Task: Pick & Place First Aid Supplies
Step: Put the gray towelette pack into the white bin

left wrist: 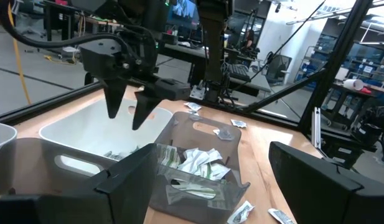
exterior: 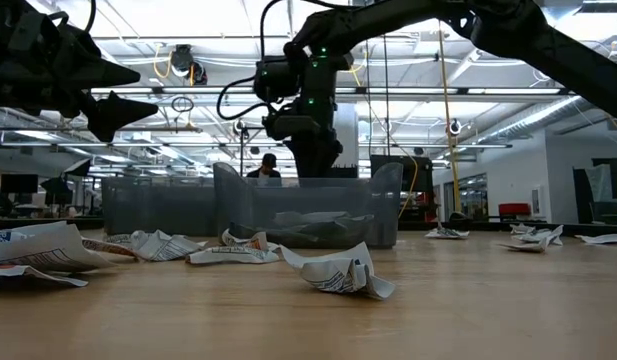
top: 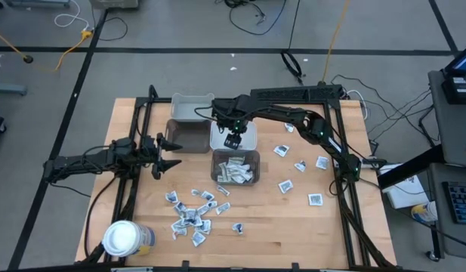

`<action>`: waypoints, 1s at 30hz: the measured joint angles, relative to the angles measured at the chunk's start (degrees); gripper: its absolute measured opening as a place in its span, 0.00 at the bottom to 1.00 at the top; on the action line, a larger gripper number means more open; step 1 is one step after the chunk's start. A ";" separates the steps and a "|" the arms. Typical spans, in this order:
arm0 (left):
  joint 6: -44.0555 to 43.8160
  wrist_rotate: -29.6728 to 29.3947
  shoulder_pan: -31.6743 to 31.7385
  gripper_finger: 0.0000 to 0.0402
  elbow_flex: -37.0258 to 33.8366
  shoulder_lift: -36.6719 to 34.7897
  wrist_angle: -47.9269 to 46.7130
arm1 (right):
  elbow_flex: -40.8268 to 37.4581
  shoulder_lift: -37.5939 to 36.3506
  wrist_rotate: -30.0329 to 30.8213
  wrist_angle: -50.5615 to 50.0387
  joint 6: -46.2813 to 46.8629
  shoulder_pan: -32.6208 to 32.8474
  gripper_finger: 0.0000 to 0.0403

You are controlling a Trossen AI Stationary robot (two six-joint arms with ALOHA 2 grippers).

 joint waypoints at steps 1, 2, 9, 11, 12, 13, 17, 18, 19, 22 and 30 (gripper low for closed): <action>-0.02 0.00 0.00 0.77 0.00 0.02 0.00 | 0.00 -0.53 0.00 -1.27 1.02 -0.10 0.59; 0.00 0.00 -0.01 0.77 0.00 0.02 0.00 | -0.04 -1.23 0.00 -3.13 2.03 -0.29 0.59; -0.02 0.00 0.00 0.77 0.00 -0.01 0.00 | -0.02 -6.09 0.42 -12.29 9.62 -0.50 0.57; -0.01 0.00 -0.01 0.77 0.00 0.01 0.00 | -0.02 -7.49 0.34 -12.31 11.54 -0.26 0.56; 0.00 0.00 0.00 0.77 -0.01 -0.01 0.00 | 0.00 -8.17 0.33 -12.34 12.32 -0.14 0.56; 0.00 0.00 -0.01 0.77 0.00 0.01 0.00 | 0.00 -8.85 0.33 -12.37 12.76 -0.02 0.56; 0.00 0.00 0.00 0.77 0.00 0.01 0.00 | 0.00 -10.14 0.35 -11.55 13.23 0.37 0.57; -0.01 0.00 0.00 0.77 0.00 0.02 0.00 | 0.00 -10.36 0.37 -11.37 13.18 0.41 0.57; 0.00 0.00 -0.01 0.77 0.00 -0.01 0.00 | 0.00 -10.57 0.29 -11.19 13.18 0.51 0.57; 0.00 0.00 0.00 0.77 0.00 0.02 0.00 | -0.01 -10.74 0.24 -11.75 13.83 0.98 0.56; 0.00 0.00 -0.01 0.77 -0.02 0.00 0.00 | -13.54 -18.76 0.20 -7.13 16.88 4.22 0.56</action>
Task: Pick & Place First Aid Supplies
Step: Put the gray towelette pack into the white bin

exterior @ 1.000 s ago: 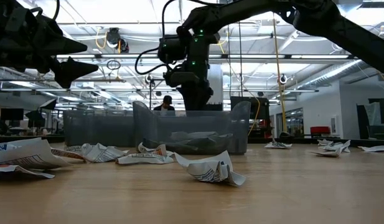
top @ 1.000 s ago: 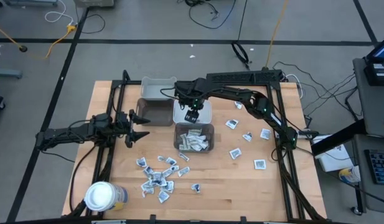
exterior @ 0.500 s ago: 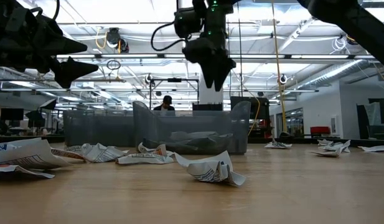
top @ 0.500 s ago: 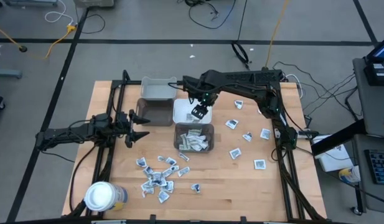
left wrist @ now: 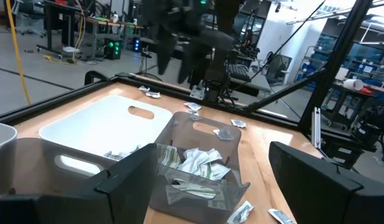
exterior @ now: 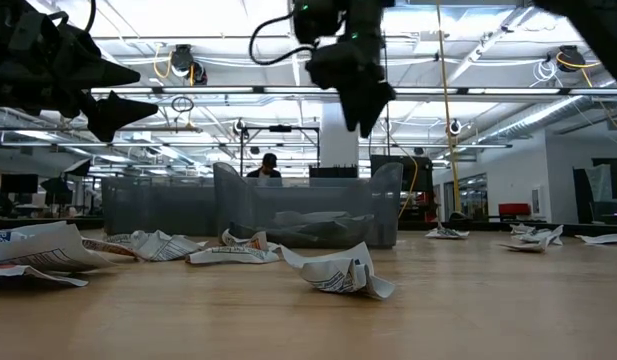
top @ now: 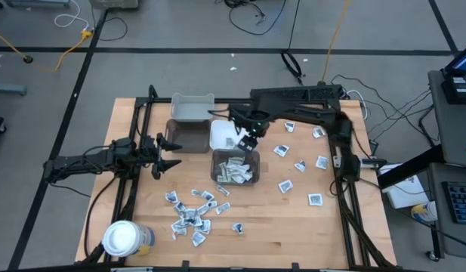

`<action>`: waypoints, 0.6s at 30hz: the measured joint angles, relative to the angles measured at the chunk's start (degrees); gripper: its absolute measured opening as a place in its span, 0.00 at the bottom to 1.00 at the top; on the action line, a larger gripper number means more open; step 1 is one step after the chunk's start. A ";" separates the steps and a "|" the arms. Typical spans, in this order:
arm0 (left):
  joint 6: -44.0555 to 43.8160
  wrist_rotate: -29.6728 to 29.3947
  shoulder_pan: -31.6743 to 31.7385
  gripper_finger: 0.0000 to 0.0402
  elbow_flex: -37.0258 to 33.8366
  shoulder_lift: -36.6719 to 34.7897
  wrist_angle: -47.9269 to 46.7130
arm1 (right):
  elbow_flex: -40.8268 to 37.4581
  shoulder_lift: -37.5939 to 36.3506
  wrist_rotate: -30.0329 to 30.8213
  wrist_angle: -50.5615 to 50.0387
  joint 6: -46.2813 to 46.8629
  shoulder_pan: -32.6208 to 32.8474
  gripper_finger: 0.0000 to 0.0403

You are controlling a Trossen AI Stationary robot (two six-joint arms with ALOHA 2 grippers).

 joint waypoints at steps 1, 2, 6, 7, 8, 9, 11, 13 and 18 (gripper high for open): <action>0.00 0.00 0.01 0.77 0.02 0.02 0.00 | -3.30 -2.22 0.02 1.55 0.74 0.66 0.56; -0.01 0.00 0.00 0.77 0.02 0.02 0.00 | -6.87 -4.49 -0.02 3.18 1.39 1.33 0.56; 0.00 0.00 0.00 0.77 0.02 0.00 0.00 | -20.26 -13.56 -0.17 9.16 5.20 5.01 0.56; -0.01 0.00 0.01 0.77 0.02 0.01 0.00 | -23.42 -15.84 -0.15 10.09 6.38 6.07 0.56; 0.00 0.00 0.00 0.77 0.02 0.00 0.00 | -26.49 -17.95 -0.19 10.75 7.63 7.09 0.56; -0.01 0.00 -0.01 0.77 0.01 0.01 0.00 | -29.31 -19.83 -0.19 11.10 9.02 8.11 0.56; -0.01 0.00 0.00 0.77 0.02 0.01 0.00 | -34.55 -23.52 -0.17 11.28 11.87 10.28 0.56; 0.00 0.00 -0.01 0.77 0.02 0.00 0.00 | -38.82 -26.91 -0.17 11.25 14.86 12.70 0.56; -0.02 0.00 0.00 0.77 0.02 0.02 0.00 | -47.82 -34.42 -0.24 11.30 22.13 19.56 0.56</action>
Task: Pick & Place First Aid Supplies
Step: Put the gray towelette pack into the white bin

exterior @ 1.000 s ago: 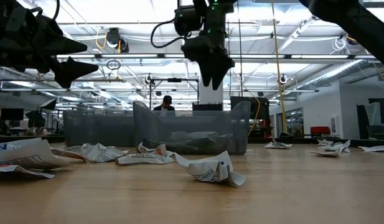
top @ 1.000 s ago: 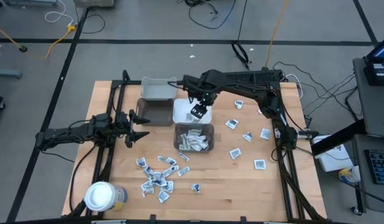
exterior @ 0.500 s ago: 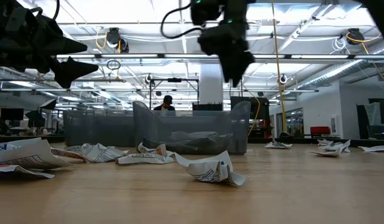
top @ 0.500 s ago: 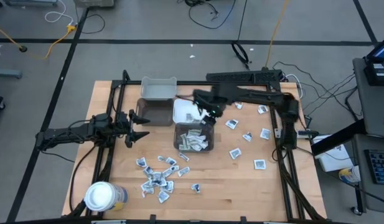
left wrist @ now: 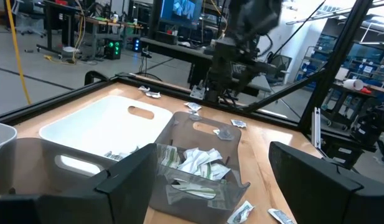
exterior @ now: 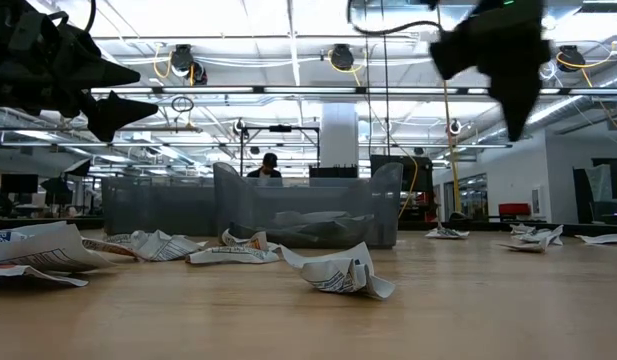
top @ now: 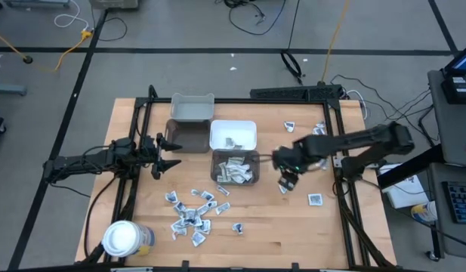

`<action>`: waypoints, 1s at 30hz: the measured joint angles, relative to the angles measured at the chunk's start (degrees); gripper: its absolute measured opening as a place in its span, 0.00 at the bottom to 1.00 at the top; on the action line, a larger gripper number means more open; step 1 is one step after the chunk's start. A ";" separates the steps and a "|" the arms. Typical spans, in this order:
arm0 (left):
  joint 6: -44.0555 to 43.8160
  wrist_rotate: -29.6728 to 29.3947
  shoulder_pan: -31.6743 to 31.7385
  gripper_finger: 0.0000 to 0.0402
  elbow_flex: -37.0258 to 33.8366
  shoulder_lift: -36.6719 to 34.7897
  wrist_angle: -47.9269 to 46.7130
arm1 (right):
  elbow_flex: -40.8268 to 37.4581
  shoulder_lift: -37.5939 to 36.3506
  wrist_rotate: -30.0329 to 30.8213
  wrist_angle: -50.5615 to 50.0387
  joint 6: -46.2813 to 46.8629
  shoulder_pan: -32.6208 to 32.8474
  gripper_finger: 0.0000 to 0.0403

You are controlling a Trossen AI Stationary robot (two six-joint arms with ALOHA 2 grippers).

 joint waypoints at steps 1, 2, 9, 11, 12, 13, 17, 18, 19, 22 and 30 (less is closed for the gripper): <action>0.02 0.00 0.00 0.77 0.00 -0.02 0.00 | -1.60 -1.44 0.02 0.19 1.62 1.47 0.56; 0.01 0.00 -0.01 0.77 -0.01 -0.01 0.00 | -3.16 -2.91 0.00 0.10 3.30 2.97 0.56; 0.02 0.00 0.00 0.77 -0.02 -0.02 0.00 | -11.18 -10.16 -0.20 -0.19 14.78 14.65 0.56; 0.02 0.00 -0.01 0.77 -0.02 -0.01 0.00 | -12.63 -11.31 -0.49 -0.46 17.91 17.82 0.56; 0.02 0.00 -0.02 0.77 -0.01 -0.01 0.00 | -13.23 -11.73 -1.08 -0.45 19.25 19.22 0.56; 0.02 0.00 -0.01 0.77 0.00 0.00 0.00 | -13.80 -12.13 -1.56 -0.45 20.39 20.51 0.56; 0.00 0.00 0.00 0.77 0.00 0.00 0.00 | -16.03 -13.39 -3.22 -0.46 24.50 24.95 0.56; 0.02 0.00 0.00 0.77 0.00 -0.02 0.00 | -16.27 -13.62 -3.19 -0.51 25.33 25.85 0.56; 0.02 0.00 0.00 0.77 -0.02 -0.02 0.02 | -16.48 -13.80 -3.16 -0.52 25.97 26.65 0.56; 0.02 0.00 0.00 0.77 -0.01 -0.01 0.00 | -16.56 -13.88 -2.91 -0.38 26.73 28.00 0.56; 0.01 0.00 -0.01 0.77 0.00 -0.02 0.00 | -17.51 -12.40 -3.13 2.38 25.84 28.52 0.56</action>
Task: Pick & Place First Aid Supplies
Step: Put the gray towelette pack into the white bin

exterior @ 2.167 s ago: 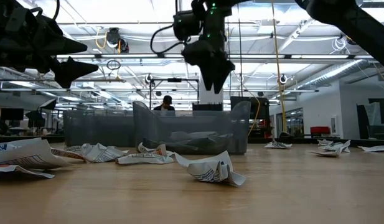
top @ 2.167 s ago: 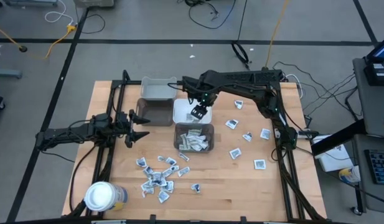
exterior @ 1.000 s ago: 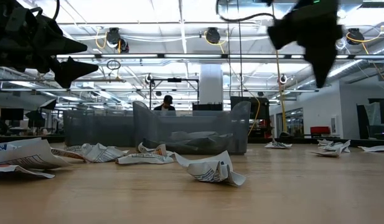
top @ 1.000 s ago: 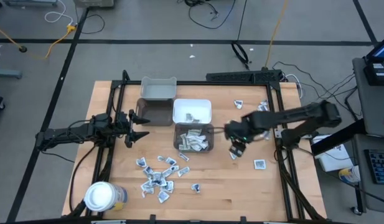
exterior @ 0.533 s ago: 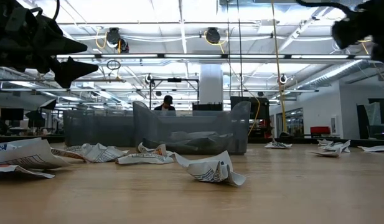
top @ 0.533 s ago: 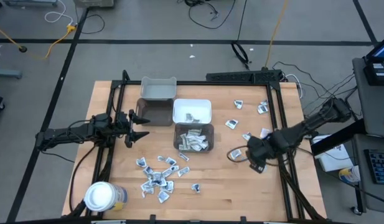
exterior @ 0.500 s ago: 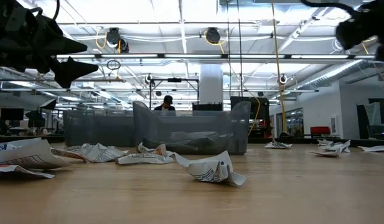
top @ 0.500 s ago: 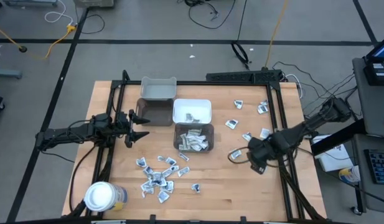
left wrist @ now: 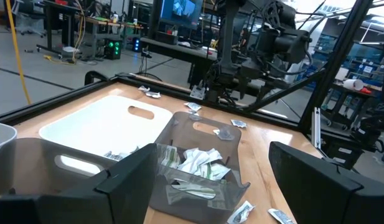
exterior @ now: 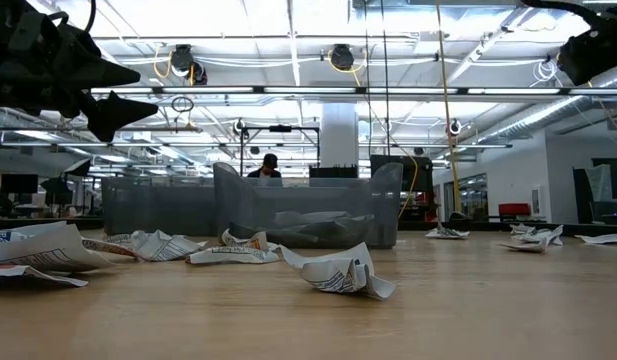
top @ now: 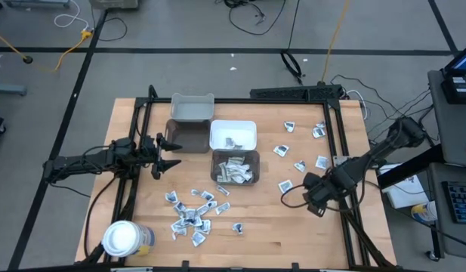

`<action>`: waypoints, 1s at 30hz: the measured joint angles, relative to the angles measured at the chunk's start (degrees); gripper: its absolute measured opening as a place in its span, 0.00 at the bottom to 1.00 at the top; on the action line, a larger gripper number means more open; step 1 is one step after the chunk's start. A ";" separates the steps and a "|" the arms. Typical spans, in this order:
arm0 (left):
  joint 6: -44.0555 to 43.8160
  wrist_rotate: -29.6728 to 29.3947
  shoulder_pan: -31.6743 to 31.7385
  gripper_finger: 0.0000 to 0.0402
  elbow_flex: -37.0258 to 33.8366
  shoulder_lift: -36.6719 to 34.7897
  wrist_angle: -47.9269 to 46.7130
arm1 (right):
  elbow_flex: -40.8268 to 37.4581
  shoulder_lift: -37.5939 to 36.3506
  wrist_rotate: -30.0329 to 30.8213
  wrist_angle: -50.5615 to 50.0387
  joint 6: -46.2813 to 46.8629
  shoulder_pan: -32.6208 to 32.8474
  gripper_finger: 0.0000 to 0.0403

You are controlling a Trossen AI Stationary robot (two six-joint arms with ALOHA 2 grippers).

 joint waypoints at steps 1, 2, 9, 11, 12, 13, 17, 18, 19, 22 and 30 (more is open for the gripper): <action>0.01 0.00 0.00 0.77 0.00 0.02 0.00 | -0.57 0.13 -0.36 1.64 -0.48 0.37 0.56; 0.01 0.00 0.01 0.77 0.00 0.02 0.00 | -1.35 0.27 -0.75 3.30 -1.10 0.75 0.56; 0.00 0.00 0.00 0.77 -0.02 0.02 0.00 | -7.99 0.68 -1.15 11.76 -1.37 3.56 0.56; 0.01 0.00 0.01 0.77 0.00 0.01 0.00 | -9.90 0.66 -1.26 13.58 -1.44 3.63 0.56; 0.01 0.00 0.00 0.77 0.00 0.02 0.00 | -10.81 0.66 -1.31 14.41 -1.42 3.63 0.56; 0.01 0.00 0.01 0.77 -0.01 0.01 0.00 | -11.70 0.66 -1.33 15.29 -1.34 3.63 0.56; -0.01 0.00 -0.01 0.77 0.00 0.02 0.00 | -15.10 0.66 -1.22 21.14 -1.58 3.62 0.56; 0.01 0.00 0.01 0.77 0.00 0.02 0.00 | -15.82 0.75 -1.00 22.37 -1.57 3.61 0.56; 0.01 0.00 0.00 0.77 0.00 0.01 0.00 | -16.34 1.05 -0.75 22.96 -1.57 3.61 0.56; 0.01 0.00 0.01 0.77 -0.02 0.02 0.00 | -17.54 1.83 -0.04 22.98 -1.66 3.61 0.55; 0.01 0.00 -0.01 0.77 0.00 0.02 0.00 | -18.31 2.50 0.29 23.17 -1.72 3.61 0.35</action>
